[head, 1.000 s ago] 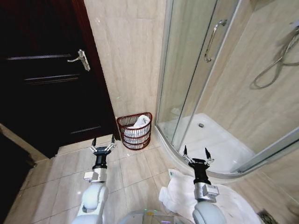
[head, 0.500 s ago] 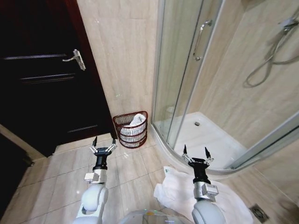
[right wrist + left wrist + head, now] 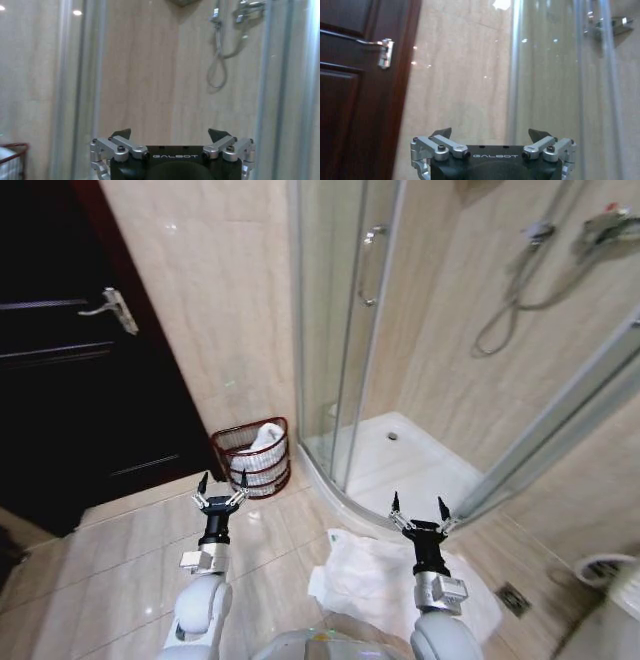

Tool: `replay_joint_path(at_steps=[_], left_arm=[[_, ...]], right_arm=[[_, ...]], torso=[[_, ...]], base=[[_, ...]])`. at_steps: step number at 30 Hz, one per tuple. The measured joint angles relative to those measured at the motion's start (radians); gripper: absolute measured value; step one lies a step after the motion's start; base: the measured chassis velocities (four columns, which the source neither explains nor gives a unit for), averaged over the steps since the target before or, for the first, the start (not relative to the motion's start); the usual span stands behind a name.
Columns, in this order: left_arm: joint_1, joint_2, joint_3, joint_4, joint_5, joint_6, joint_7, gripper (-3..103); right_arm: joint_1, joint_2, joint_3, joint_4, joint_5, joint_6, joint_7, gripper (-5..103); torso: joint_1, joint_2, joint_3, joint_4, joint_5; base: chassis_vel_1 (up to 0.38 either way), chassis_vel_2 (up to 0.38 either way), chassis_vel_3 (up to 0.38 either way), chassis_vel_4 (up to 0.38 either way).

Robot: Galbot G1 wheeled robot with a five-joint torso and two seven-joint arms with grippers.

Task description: Discard the used towel into the hamper.

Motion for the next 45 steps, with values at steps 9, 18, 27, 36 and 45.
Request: replay_joint_path(at_steps=[9, 18, 27, 36, 45], left_arm=[[0.003, 0.001, -0.002, 0.007, -0.007, -0.021, -0.001, 100], [0.001, 0.004, -0.003, 0.009, -0.009, -0.022, -0.002, 100], [0.005, 0.007, -0.006, 0.009, -0.011, -0.022, -0.002, 100], [0.006, 0.007, -0.007, 0.012, -0.012, -0.023, -0.002, 100], [0.002, 0.023, -0.008, 0.032, -0.026, -0.019, 0.022, 100]], right_arm=[[0.012, 0.005, 0.005, -0.013, -0.001, 0.026, 0.025, 100], [0.026, 0.004, 0.008, -0.017, -0.001, 0.028, 0.032, 100], [0.025, 0.006, 0.01, -0.023, -0.004, 0.028, 0.037, 100], [0.032, 0.023, 0.044, -0.072, -0.017, 0.065, 0.068, 100], [0.012, 0.041, 0.118, -0.154, -0.023, 0.14, 0.061, 100]], torso=[[-0.004, -0.01, -0.005, 0.0, -0.0001], [-0.021, -0.052, -0.031, -0.0002, 0.0001], [-0.037, -0.091, -0.054, -0.0002, 0.0001], [-0.05, -0.13, -0.08, -0.0002, 0.0001], [-0.064, -0.166, -0.102, -0.0002, 0.0001]], base=[[-0.031, -0.05, -0.008, 0.011], [0.0, 0.0, 0.0, 0.0], [0.0, 0.0, 0.0, 0.0], [0.0, 0.0, 0.0, 0.0], [0.0, 0.0, 0.0, 0.0]])
